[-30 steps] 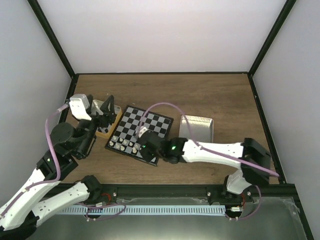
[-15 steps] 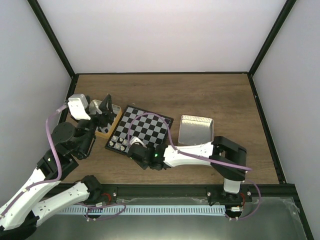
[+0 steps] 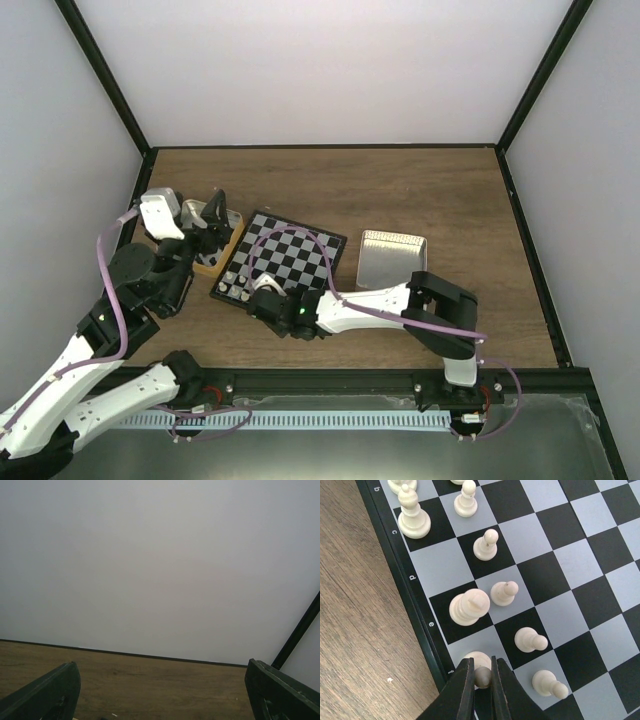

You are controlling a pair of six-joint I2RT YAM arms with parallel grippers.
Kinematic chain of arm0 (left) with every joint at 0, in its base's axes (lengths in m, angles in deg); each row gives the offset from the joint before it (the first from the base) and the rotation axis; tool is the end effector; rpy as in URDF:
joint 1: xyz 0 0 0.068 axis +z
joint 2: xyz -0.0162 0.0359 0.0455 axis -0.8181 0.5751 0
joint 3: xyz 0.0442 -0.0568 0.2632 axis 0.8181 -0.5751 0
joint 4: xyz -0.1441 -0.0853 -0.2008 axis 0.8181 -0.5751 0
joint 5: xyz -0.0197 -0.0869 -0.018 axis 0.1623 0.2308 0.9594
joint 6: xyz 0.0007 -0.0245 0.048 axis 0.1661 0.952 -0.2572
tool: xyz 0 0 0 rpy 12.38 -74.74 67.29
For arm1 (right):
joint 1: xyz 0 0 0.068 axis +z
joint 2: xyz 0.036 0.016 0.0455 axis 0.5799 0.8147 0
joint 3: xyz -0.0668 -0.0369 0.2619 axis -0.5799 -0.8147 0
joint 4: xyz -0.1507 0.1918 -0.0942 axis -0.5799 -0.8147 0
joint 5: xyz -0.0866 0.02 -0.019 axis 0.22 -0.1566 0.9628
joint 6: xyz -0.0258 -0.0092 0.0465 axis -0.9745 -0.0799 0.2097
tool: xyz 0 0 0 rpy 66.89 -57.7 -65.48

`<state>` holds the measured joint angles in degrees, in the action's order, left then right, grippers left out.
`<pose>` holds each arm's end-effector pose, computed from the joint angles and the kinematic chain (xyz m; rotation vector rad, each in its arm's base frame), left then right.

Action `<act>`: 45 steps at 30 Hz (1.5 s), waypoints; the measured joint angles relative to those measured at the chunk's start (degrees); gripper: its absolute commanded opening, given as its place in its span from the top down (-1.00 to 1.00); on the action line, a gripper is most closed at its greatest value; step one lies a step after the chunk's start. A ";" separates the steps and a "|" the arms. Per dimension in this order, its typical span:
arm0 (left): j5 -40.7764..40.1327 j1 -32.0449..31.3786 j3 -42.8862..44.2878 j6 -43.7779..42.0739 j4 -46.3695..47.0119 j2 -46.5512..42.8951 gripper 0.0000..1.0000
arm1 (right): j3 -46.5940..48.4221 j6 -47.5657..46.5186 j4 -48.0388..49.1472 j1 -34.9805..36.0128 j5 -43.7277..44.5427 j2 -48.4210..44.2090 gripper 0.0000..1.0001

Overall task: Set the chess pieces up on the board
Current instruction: Place the chess piece on the chessboard, then adjust the storage box at the center of the board.

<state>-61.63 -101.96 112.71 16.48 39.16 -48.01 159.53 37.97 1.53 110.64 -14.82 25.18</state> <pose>0.0995 -0.0752 0.4193 -0.0715 1.5305 -0.3445 0.1127 0.3695 0.1711 -1.0636 2.2427 0.1190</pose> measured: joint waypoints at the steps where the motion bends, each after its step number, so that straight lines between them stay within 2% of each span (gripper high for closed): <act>1: 0.00 0.00 -0.04 0.04 0.00 0.00 -0.84 | 0.22 0.00 0.07 0.00 0.02 0.09 0.98; 4: 0.00 0.00 -0.17 0.15 -0.04 0.00 -0.84 | 0.28 0.00 0.07 0.00 0.09 0.20 0.89; 10: 0.02 0.00 -0.26 0.17 -0.11 0.31 -0.84 | 0.33 0.44 -0.39 0.00 0.39 0.20 0.56; 12: 0.02 0.00 -0.26 0.17 -0.13 0.44 -0.84 | 0.42 0.98 -0.55 0.00 0.48 0.20 0.51; 17: 0.02 0.00 -0.26 0.15 -0.15 0.81 -0.85 | 2.14 2.34 -1.79 -0.02 0.48 -0.09 0.20; 26: 0.04 0.00 -0.26 0.11 -0.11 0.96 -0.92 | 2.29 6.82 -1.53 -2.89 -2.91 -9.64 -0.01; 30: -0.20 0.00 -0.26 -0.07 -0.13 0.74 -0.96 | -2.05 9.57 0.02 -7.98 -4.31 -18.29 -0.10; 34: -0.57 0.00 -0.26 -0.13 -0.04 0.33 -0.97 | -7.39 11.17 0.00 -16.02 -6.38 -25.03 -0.12; 40: 0.74 0.00 -0.98 -0.09 0.37 0.26 -1.00 | -15.13 11.87 -4.81 -30.62 -8.98 -30.03 -0.28; 45: 6.69 0.04 -4.46 -0.81 1.29 0.87 -1.00 | -17.75 10.05 -7.78 -42.56 -10.08 -31.67 -0.44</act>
<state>-54.94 -101.92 108.25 15.68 40.45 -47.13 141.78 48.02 -6.25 68.09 -24.89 -6.49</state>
